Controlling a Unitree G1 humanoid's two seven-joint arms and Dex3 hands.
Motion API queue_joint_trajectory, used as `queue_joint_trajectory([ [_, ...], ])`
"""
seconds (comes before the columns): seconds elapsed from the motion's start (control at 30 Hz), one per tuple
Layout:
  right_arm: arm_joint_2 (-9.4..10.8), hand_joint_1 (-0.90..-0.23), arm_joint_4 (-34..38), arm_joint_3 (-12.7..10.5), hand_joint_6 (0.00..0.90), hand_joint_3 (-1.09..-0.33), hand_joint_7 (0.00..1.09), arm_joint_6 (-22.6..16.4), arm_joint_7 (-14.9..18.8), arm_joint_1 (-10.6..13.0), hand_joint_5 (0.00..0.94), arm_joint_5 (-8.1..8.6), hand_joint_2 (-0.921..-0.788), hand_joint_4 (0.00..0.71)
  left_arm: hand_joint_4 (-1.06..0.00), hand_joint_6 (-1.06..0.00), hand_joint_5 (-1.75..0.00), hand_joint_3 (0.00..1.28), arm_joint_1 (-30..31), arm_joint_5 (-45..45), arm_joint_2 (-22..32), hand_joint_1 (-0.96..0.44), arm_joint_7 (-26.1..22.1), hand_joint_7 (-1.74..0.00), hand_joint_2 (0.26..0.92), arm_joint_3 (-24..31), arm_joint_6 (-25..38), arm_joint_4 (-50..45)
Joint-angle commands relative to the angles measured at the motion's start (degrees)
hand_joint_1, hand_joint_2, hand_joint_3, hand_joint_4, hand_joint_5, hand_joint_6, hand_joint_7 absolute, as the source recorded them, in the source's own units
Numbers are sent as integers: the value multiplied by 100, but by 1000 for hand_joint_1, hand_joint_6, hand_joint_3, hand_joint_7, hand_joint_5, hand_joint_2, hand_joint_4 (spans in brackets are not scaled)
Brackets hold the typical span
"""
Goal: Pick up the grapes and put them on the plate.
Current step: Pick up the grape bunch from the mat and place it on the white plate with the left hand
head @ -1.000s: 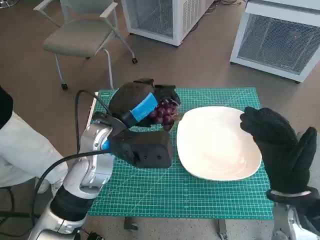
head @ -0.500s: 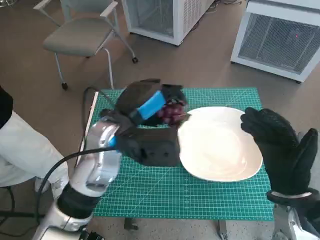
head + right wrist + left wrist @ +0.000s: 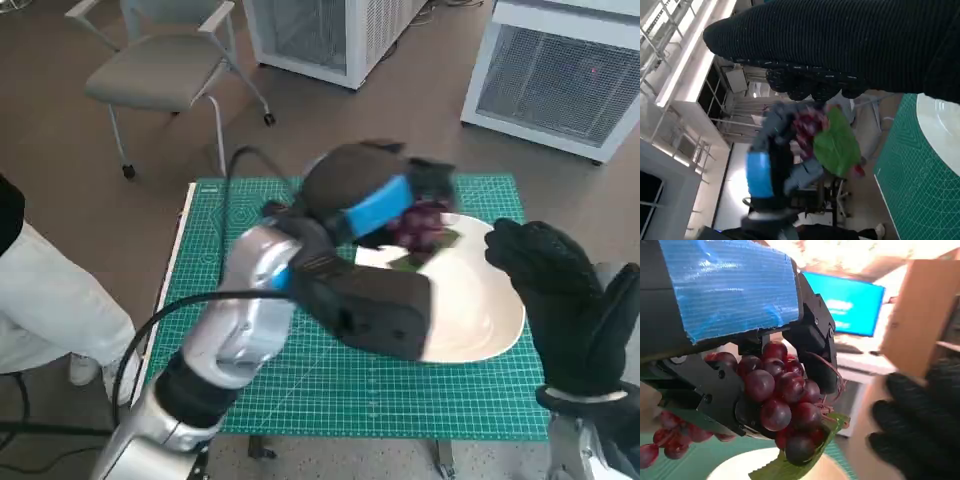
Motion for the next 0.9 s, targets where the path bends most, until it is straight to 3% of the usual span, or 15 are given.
queue_joint_trajectory([
  [0.03, 12, -357, -14, -40, 224, -616, 983, 6, -52, 167, 795, -34, -921, 420, -552, -643, -1113, 129, -284, -96, -160, -84, 47, -1142, 917, -33, -142, 339],
  [0.1, 7, -356, -23, -55, 224, -619, 983, -12, -50, 190, 794, -32, -921, 420, -552, -646, -870, 123, -317, -146, -231, -154, 33, -1211, 919, -34, -170, 442],
  [0.13, 5, -355, -28, -61, 224, -619, 983, -22, -50, 201, 793, -33, -921, 421, -574, -652, -871, 119, -321, -171, -259, -139, 31, -1212, 917, -34, -194, 485],
  [0.23, 6, -355, -50, -76, 224, -621, 984, -54, -56, 235, 793, -42, -921, 422, -665, -670, -1090, 105, -302, -240, -306, -45, 40, -1109, 900, -32, -298, 581],
  [0.33, 8, -355, -69, -89, 225, -621, 984, -86, -65, 265, 792, -52, -921, 423, -720, -709, -1198, 94, -288, -292, -332, -13, 40, -977, 886, -36, -374, 665],
  [0.57, -1, -355, -94, -149, 225, -621, 983, -131, -102, 317, 789, -61, -921, 424, -625, -781, -1382, 82, -276, -348, -364, 1, -45, -843, 901, -63, -454, 787],
  [0.73, -2, -355, -115, -212, 232, -620, 984, -132, -170, 350, 787, -57, -921, 426, -555, -796, -1394, 73, -271, -378, -389, 1, -67, -887, 914, -75, -500, 888],
  [0.9, 34, -357, -165, -218, 241, -618, 986, -104, -272, 376, 783, -83, -921, 428, -639, -729, -1306, 63, -271, -438, -428, 1, -29, -971, 914, -58, -578, 1079],
])
